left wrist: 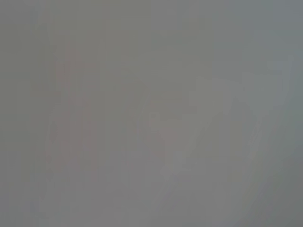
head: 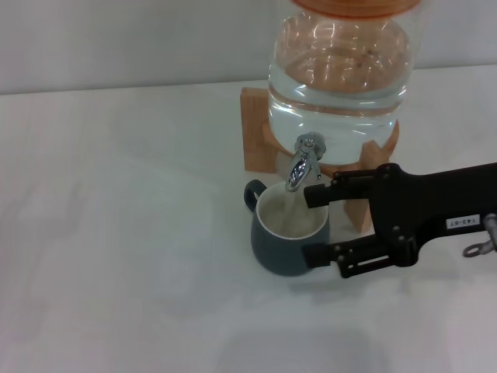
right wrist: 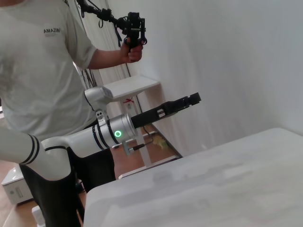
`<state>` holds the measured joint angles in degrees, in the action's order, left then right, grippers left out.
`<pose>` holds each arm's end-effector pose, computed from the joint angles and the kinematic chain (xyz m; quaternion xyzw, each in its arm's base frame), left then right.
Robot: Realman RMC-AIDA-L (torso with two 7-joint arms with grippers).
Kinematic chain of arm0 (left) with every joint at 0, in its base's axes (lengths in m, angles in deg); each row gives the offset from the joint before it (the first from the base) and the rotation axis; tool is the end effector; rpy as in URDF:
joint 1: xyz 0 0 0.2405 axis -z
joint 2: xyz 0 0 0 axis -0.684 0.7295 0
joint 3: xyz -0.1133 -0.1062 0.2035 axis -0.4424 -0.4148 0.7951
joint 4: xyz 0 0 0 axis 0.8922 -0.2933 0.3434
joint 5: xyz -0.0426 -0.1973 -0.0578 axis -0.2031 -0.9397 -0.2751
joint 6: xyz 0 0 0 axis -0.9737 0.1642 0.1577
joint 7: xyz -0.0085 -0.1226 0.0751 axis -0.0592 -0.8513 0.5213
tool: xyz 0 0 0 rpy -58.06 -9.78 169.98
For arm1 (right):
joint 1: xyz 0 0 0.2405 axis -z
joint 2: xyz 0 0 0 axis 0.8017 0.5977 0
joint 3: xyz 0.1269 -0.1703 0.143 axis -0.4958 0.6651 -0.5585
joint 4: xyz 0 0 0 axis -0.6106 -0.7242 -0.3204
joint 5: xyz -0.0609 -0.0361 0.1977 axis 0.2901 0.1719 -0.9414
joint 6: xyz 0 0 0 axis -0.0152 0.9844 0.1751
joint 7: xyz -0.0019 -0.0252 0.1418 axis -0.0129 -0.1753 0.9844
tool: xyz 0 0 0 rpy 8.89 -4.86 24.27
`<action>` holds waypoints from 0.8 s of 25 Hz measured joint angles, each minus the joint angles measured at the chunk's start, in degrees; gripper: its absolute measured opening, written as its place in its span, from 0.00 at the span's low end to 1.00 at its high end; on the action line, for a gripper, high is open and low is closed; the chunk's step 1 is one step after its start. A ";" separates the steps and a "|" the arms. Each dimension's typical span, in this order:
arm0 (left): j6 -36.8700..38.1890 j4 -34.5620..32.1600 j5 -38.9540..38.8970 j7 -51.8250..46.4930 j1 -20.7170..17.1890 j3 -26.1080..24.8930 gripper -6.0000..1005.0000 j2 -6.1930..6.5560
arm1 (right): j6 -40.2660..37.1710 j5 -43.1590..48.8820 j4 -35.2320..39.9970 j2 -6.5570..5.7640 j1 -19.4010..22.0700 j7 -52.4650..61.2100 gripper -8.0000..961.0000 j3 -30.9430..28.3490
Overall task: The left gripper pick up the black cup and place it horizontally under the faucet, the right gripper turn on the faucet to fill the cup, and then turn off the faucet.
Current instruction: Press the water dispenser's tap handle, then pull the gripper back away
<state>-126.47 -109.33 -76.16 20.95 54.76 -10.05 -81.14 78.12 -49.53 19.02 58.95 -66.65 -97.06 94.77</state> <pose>-0.3771 0.2742 0.1207 -0.6568 -0.3222 -0.4330 0.5266 0.1737 0.2783 0.0476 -0.9572 0.1439 0.2492 0.0325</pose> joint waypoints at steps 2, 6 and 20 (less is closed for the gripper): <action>-0.04 0.00 0.00 0.01 -0.04 0.00 0.61 -0.10 | -1.03 -0.01 0.15 0.01 0.00 0.14 0.88 1.34; -0.14 0.00 0.00 0.22 -0.07 0.00 0.61 -0.24 | -3.97 -0.01 0.32 0.01 -0.12 0.25 0.88 5.54; -0.36 0.00 0.00 0.43 -0.37 0.00 0.61 -0.36 | -14.66 0.41 2.54 0.05 -0.14 1.29 0.88 15.03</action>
<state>-126.83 -109.33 -76.15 21.38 54.39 -10.06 -81.50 63.46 -49.12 21.56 59.00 -66.80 -95.77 109.80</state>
